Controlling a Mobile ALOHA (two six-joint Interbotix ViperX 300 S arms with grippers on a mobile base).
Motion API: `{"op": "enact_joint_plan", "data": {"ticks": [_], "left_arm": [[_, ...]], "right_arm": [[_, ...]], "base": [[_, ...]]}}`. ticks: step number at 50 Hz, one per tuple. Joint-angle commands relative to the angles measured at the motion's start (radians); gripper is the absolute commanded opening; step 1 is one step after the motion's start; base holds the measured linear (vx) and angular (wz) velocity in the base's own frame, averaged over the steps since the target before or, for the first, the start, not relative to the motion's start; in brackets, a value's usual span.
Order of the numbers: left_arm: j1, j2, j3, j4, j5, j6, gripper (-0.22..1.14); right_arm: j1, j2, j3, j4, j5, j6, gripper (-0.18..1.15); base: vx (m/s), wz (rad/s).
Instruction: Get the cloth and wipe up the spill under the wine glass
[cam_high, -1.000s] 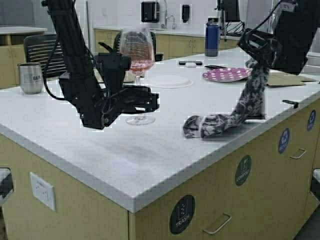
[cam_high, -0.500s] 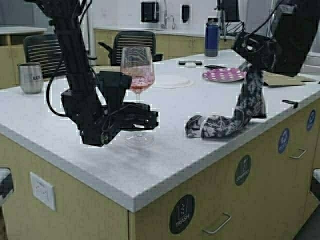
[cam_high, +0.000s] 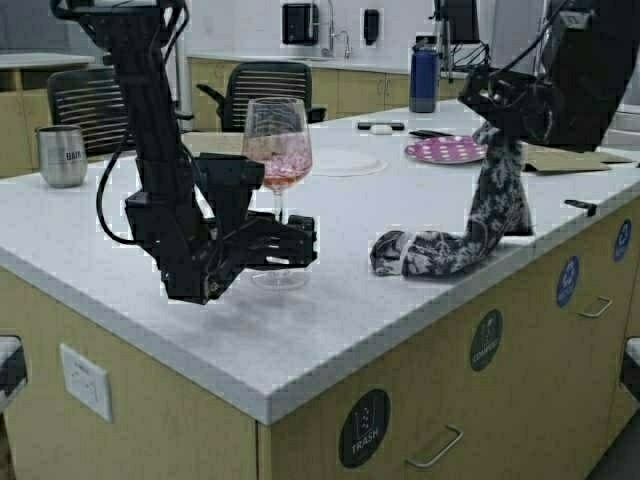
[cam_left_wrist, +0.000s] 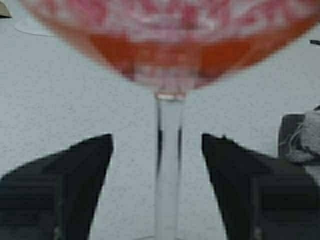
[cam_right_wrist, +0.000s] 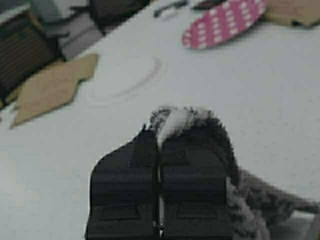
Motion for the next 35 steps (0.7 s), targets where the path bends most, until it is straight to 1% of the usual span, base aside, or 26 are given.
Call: {"op": "enact_joint_plan", "data": {"ticks": [1, 4, 10, 17, 27, 35], "left_arm": [[-0.002, -0.035, 0.043, -0.015, -0.054, -0.003, 0.97], [-0.002, -0.051, 0.094, -0.015, -0.087, -0.006, 0.97], [-0.003, -0.097, 0.236, -0.015, -0.178, -0.008, 0.97], [-0.017, -0.158, 0.417, -0.015, -0.270, -0.012, 0.97], [-0.044, -0.290, 0.646, -0.021, -0.279, -0.012, 0.97], [-0.051, -0.440, 0.767, -0.021, -0.276, -0.020, 0.97]], "right_arm": [[0.002, -0.021, 0.003, -0.012, -0.012, 0.000, 0.07], [0.002, -0.021, 0.012, -0.014, -0.012, 0.000, 0.07], [0.002, -0.025, 0.044, -0.014, -0.014, -0.002, 0.07], [0.012, -0.032, 0.121, -0.026, -0.012, -0.003, 0.07], [0.057, -0.063, 0.235, -0.115, 0.005, -0.006, 0.07], [0.091, -0.137, 0.281, -0.187, 0.114, -0.005, 0.07]], "base": [[0.00, 0.00], [0.00, 0.00], [0.00, 0.00], [0.00, 0.00], [0.00, 0.00], [0.00, 0.00]]}}
